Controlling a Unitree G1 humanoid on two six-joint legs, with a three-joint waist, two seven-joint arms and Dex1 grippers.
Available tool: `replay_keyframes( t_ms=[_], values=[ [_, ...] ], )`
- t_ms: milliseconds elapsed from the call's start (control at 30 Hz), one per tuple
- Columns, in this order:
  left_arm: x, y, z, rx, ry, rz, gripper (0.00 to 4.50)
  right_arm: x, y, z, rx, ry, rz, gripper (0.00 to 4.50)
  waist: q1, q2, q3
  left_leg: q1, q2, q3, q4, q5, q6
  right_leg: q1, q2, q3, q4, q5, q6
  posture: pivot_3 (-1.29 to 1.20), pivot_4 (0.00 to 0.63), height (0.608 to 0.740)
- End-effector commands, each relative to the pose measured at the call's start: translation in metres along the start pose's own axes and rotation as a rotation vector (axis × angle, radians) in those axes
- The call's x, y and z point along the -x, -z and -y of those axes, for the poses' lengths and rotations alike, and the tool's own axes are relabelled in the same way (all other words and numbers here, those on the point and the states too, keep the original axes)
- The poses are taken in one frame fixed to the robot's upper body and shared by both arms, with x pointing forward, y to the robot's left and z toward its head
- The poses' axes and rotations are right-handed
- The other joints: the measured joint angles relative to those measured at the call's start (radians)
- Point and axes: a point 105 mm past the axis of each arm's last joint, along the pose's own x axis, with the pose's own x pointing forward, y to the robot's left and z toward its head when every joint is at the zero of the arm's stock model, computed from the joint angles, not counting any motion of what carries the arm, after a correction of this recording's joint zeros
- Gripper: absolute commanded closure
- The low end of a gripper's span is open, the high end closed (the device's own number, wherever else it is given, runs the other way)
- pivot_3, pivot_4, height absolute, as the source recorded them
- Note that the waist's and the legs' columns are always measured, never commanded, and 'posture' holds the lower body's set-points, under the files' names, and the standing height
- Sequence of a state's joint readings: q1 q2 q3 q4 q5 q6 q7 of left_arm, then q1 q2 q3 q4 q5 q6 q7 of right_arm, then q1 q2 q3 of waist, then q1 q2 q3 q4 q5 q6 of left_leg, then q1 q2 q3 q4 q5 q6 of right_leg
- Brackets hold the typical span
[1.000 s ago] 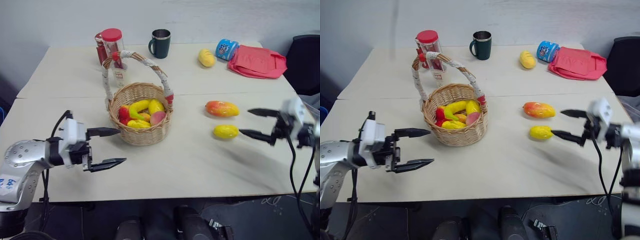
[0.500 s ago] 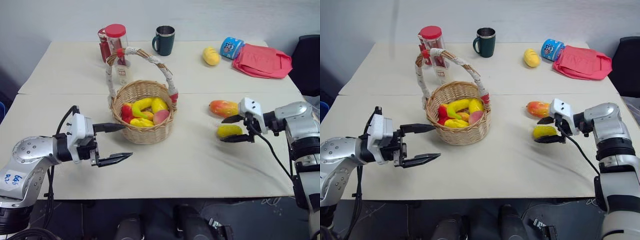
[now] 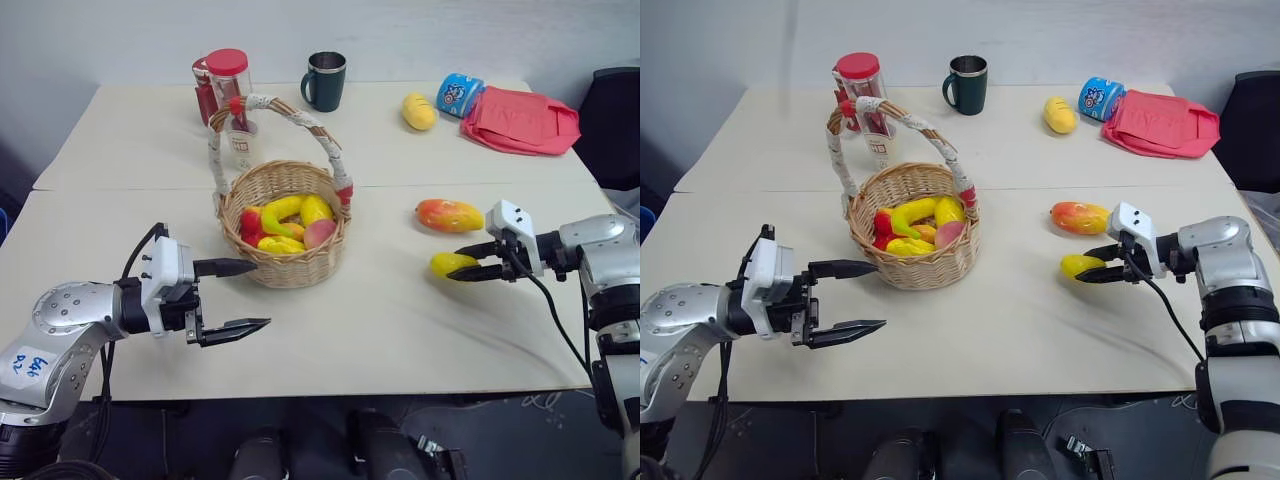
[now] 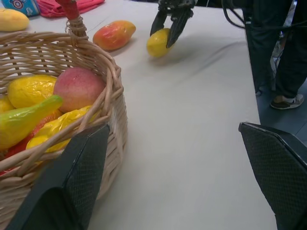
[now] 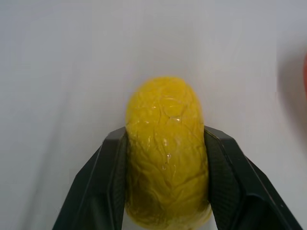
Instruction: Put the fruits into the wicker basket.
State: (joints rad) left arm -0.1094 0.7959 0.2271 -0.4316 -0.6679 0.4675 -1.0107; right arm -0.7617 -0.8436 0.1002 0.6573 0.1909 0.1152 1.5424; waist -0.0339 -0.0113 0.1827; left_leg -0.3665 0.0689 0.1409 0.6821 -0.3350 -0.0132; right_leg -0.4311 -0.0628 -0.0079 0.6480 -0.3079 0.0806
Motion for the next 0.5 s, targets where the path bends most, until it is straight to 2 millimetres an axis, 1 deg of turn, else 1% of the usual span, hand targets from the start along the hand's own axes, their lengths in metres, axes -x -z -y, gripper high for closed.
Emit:
replay_keyframes(
  t_ms=[33, 100, 167, 200, 233, 267, 300, 367, 433, 467, 500],
  values=[
    [0.009, 0.000, 0.000, 0.057, -0.045, 0.059, 0.00, 0.005, -0.065, -0.036, 0.170, -0.140, 0.218, 2.72, 0.002, 0.000, 0.000, -0.001, 0.001, 0.000, 0.000, 0.000, 0.000, -0.001, 0.000, 0.000, 0.000, 0.000, 0.000, 0.00, 0.150, 0.740],
    [0.021, 0.010, -0.002, 0.093, -0.101, 0.059, 0.00, -0.005, -0.095, -0.066, 0.202, -0.220, 0.319, 2.72, -0.003, 0.000, 0.000, 0.000, 0.003, 0.000, 0.000, -0.001, -0.001, -0.001, 0.000, 0.001, 0.000, 0.000, 0.000, 0.00, 0.150, 0.740],
    [0.034, 0.017, -0.003, 0.118, -0.175, 0.063, 0.00, -0.023, -0.122, -0.095, 0.241, -0.266, 0.425, 2.72, -0.008, 0.000, 0.000, 0.000, 0.007, 0.000, 0.000, -0.002, -0.002, -0.001, -0.001, 0.001, 0.000, 0.000, 0.000, 0.00, 0.150, 0.740],
    [0.043, 0.023, -0.002, 0.136, -0.212, 0.052, 0.00, -0.035, -0.138, -0.107, 0.286, -0.257, 0.513, 2.72, -0.012, -0.002, -0.001, 0.001, 0.009, 0.000, 0.000, -0.002, -0.004, 0.000, 0.000, 0.000, 0.000, 0.000, -0.001, 0.00, 0.150, 0.740],
    [0.055, 0.029, 0.000, 0.152, -0.264, 0.040, 0.00, -0.053, -0.160, -0.112, 0.307, -0.202, 0.616, 2.72, -0.021, -0.004, -0.002, 0.001, 0.010, 0.000, 0.000, -0.002, -0.004, -0.001, 0.001, 0.000, -0.001, 0.000, -0.003, 0.00, 0.150, 0.740],
    [0.063, 0.033, 0.002, 0.161, -0.297, 0.031, 0.00, -0.063, -0.176, -0.116, 0.314, -0.159, 0.687, 2.72, -0.028, -0.006, -0.003, 0.001, 0.012, 0.000, 0.000, -0.003, -0.006, -0.001, 0.002, -0.001, 0.000, 0.000, -0.005, 0.00, 0.150, 0.740],
    [0.068, 0.034, 0.002, 0.162, -0.323, 0.032, 0.00, -0.071, -0.186, -0.117, 0.312, -0.123, 0.722, 2.72, -0.031, -0.006, -0.003, 0.002, 0.013, 0.000, 0.000, -0.004, -0.008, 0.000, 0.003, -0.001, 0.001, -0.001, -0.007, 0.00, 0.150, 0.740],
    [0.070, 0.027, 0.000, 0.130, -0.369, 0.071, 0.00, -0.088, -0.206, -0.102, 0.295, 0.006, 0.751, 2.72, -0.022, -0.006, -0.003, 0.000, 0.012, 0.001, 0.000, -0.003, -0.009, -0.006, 0.002, -0.001, 0.005, -0.002, -0.009, 0.00, 0.150, 0.740],
    [0.070, 0.022, -0.001, 0.110, -0.388, 0.097, 0.00, -0.098, -0.216, -0.091, 0.280, 0.102, 0.751, 2.72, -0.009, -0.008, -0.004, -0.005, 0.008, 0.001, 0.001, -0.002, -0.006, -0.012, 0.001, -0.001, 0.008, -0.002, -0.009, 0.00, 0.150, 0.740],
    [0.069, 0.021, -0.001, 0.108, -0.391, 0.108, 0.00, -0.101, -0.219, -0.088, 0.272, 0.127, 0.756, 2.72, -0.006, -0.008, -0.005, -0.005, 0.005, 0.001, 0.001, -0.001, -0.005, -0.012, 0.001, -0.002, 0.008, -0.002, -0.009, 0.00, 0.150, 0.740],
    [0.068, 0.019, -0.001, 0.100, -0.395, 0.119, 0.00, -0.113, -0.220, -0.086, 0.262, 0.128, 0.715, 2.72, -0.004, -0.009, -0.006, -0.005, 0.005, 0.001, 0.001, -0.001, -0.005, -0.012, 0.000, -0.001, 0.008, -0.002, -0.010, 0.00, 0.150, 0.740]
  ],
)
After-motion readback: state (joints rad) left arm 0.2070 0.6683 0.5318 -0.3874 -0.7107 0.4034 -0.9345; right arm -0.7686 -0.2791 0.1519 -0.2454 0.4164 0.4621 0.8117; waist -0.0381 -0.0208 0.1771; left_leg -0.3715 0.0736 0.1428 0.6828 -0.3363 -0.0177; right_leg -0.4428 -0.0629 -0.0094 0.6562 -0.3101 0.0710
